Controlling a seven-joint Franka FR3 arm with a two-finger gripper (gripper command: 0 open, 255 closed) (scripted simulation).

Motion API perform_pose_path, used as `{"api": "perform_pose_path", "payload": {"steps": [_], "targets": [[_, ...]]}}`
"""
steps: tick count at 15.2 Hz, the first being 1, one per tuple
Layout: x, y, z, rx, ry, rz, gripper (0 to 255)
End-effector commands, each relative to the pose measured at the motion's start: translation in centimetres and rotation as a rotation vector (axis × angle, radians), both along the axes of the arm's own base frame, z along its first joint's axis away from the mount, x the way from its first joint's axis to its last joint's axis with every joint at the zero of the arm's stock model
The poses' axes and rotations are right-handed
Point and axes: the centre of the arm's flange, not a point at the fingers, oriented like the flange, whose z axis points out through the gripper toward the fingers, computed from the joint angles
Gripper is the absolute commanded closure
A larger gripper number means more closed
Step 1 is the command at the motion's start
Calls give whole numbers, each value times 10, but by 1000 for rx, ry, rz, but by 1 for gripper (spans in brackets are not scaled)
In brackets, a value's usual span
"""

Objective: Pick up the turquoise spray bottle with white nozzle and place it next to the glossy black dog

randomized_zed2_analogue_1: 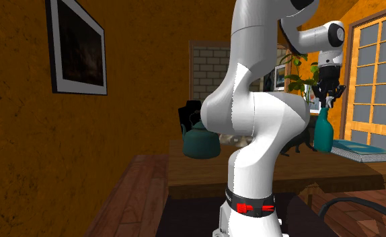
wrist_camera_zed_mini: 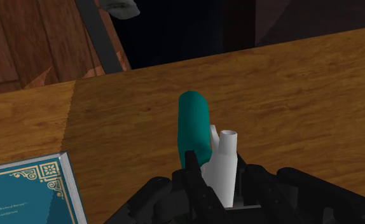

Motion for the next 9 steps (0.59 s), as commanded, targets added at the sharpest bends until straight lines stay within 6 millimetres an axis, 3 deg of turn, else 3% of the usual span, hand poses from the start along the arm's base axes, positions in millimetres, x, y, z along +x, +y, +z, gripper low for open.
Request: {"api": "perform_pose_path", "payload": {"steps": [1,9], "targets": [[0,0,-11,0,-1,0,255],[0,0,-53,0,-1,0,255]]}}
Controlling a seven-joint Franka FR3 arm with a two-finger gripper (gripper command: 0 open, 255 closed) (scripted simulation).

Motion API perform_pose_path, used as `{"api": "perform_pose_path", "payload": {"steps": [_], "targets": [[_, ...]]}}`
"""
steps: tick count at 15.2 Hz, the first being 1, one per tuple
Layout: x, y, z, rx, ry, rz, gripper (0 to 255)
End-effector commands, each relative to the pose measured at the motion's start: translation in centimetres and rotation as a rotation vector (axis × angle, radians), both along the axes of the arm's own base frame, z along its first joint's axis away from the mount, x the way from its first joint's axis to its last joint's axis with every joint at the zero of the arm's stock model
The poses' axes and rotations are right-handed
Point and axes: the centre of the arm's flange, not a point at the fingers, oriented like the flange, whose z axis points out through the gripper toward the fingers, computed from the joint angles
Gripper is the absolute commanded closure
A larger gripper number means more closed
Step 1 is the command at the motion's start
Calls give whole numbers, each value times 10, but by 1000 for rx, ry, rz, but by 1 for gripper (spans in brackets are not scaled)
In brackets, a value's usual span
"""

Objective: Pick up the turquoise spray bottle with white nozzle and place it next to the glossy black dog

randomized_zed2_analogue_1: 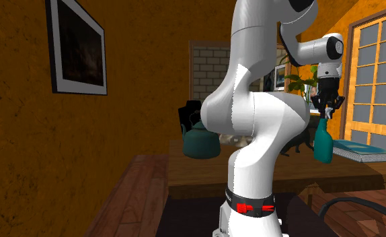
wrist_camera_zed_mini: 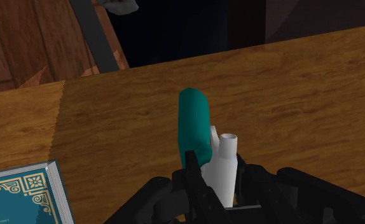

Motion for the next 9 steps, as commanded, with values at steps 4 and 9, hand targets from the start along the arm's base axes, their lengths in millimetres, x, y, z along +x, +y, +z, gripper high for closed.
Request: {"api": "perform_pose_path", "payload": {"steps": [4,9], "targets": [[-1,0,-10,-1,-1,0,255],[-1,0,-10,-1,-1,0,0]]}}
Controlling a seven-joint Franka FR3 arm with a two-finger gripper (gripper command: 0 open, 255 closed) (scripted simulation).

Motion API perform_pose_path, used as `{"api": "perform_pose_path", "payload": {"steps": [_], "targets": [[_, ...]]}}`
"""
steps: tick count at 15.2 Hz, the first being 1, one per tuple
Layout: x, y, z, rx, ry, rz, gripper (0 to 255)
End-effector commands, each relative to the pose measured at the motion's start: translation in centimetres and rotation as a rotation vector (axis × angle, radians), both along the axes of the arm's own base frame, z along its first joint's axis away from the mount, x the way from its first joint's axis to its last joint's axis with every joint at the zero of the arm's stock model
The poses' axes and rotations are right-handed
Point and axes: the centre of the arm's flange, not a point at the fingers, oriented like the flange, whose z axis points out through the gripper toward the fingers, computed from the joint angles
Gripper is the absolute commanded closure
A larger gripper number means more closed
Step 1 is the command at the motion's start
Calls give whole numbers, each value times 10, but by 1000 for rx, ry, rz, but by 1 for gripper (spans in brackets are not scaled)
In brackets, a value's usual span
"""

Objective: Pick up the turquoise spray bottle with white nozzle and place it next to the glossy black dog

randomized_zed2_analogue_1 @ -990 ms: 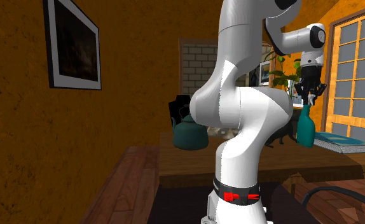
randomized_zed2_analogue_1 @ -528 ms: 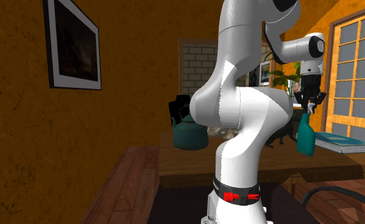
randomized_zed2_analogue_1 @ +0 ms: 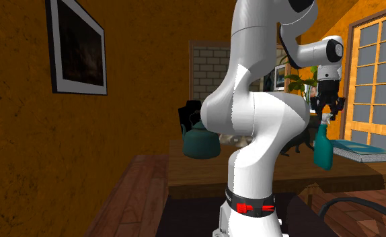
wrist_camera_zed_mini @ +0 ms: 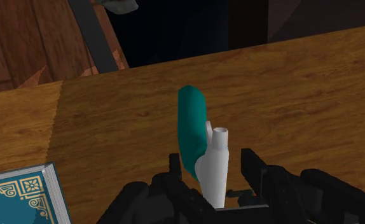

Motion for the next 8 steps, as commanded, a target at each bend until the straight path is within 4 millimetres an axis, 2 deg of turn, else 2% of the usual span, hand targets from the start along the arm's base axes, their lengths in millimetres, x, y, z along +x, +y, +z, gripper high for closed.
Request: {"api": "perform_pose_path", "payload": {"steps": [1,5,8], "targets": [[0,0,0,0,0,0,0],[0,0,0,0,0,0,0],[2,-1,40,0,0,0,0]]}}
